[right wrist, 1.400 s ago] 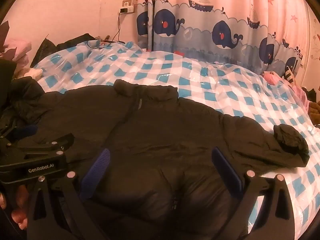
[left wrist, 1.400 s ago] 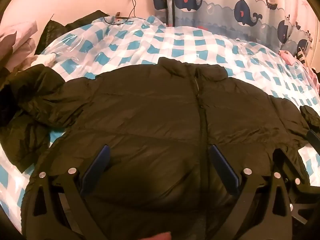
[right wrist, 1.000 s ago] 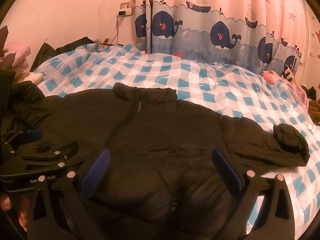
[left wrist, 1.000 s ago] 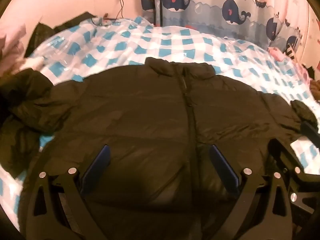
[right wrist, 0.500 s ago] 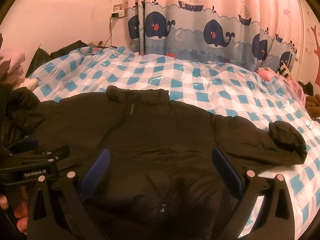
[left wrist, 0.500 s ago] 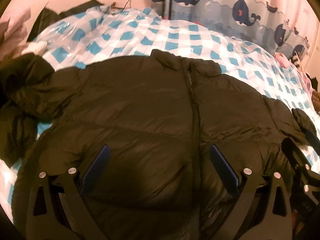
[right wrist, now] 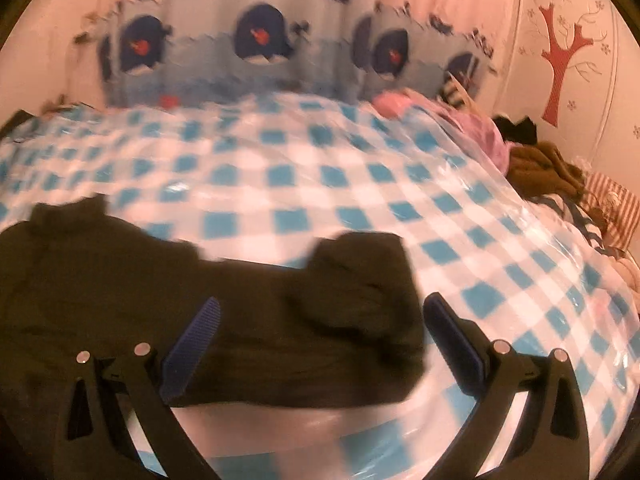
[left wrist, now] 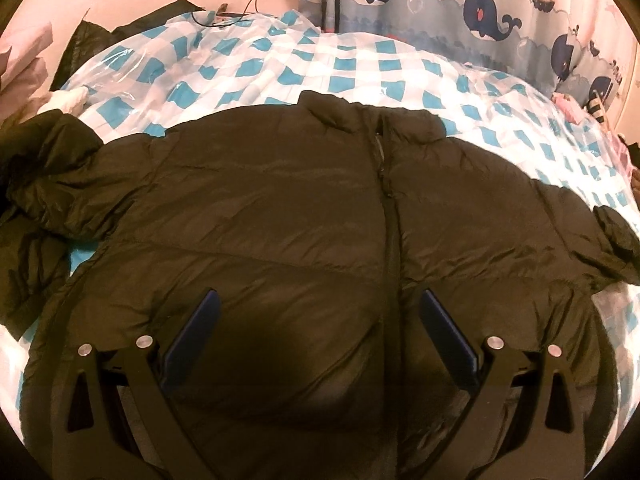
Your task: Fold large clothes
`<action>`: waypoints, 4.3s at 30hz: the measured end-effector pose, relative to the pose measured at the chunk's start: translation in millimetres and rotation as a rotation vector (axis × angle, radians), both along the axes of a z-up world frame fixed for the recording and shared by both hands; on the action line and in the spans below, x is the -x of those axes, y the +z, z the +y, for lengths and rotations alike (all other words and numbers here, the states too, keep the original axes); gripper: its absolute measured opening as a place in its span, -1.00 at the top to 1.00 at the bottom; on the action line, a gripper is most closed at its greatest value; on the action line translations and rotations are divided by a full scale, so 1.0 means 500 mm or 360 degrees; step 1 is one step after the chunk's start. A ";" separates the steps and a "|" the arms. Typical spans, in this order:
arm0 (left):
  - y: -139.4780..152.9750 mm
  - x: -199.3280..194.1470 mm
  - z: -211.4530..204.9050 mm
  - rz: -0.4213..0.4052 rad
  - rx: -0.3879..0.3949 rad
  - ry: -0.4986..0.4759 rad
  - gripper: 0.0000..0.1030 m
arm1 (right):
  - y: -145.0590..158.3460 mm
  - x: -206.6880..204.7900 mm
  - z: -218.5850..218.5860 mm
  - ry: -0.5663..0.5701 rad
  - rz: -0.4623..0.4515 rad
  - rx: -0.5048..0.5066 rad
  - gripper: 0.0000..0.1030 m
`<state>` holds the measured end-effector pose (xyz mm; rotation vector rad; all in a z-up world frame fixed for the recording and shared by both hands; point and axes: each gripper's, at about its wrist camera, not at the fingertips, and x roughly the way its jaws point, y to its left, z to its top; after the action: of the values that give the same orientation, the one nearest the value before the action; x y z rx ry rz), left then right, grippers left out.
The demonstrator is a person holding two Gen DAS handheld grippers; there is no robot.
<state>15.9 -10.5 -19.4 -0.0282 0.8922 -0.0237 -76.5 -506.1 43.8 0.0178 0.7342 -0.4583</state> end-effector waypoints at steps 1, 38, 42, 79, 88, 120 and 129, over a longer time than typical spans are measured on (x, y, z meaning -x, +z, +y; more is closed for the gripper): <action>-0.003 -0.002 -0.003 0.0004 -0.0012 -0.0002 -0.85 | -0.011 -0.007 -0.015 0.0000 0.0039 0.0036 -0.90; -0.024 -0.015 -0.006 0.0014 -0.0077 0.0012 -0.85 | -0.172 0.201 -0.543 -0.0655 -0.0502 -0.1491 -0.28; -0.025 -0.016 -0.005 0.0012 -0.0079 0.0010 -0.85 | -0.182 0.162 -0.537 -0.0554 -0.0489 -0.1530 -0.29; 0.006 0.004 0.027 -0.0069 0.0206 0.0023 -0.85 | -0.037 0.149 -0.524 -0.0472 -0.0919 -0.1393 0.88; 0.042 0.009 0.089 -0.0167 0.0282 0.0152 -0.85 | 0.241 -0.054 -0.202 0.0253 -0.1071 -0.1272 0.88; 0.061 0.014 0.283 -0.0197 0.0505 0.0456 -0.85 | -0.083 -0.370 0.748 0.1171 0.0117 -0.1415 -0.72; 0.050 0.008 0.278 -0.0148 0.0449 0.0462 -0.85 | -0.191 -0.406 0.735 0.0774 0.0444 -0.0704 -0.72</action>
<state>12.0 128.5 5.6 -0.4162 0.7798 0.1194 126.8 -138.6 -51.7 0.1884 1.0673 0.1765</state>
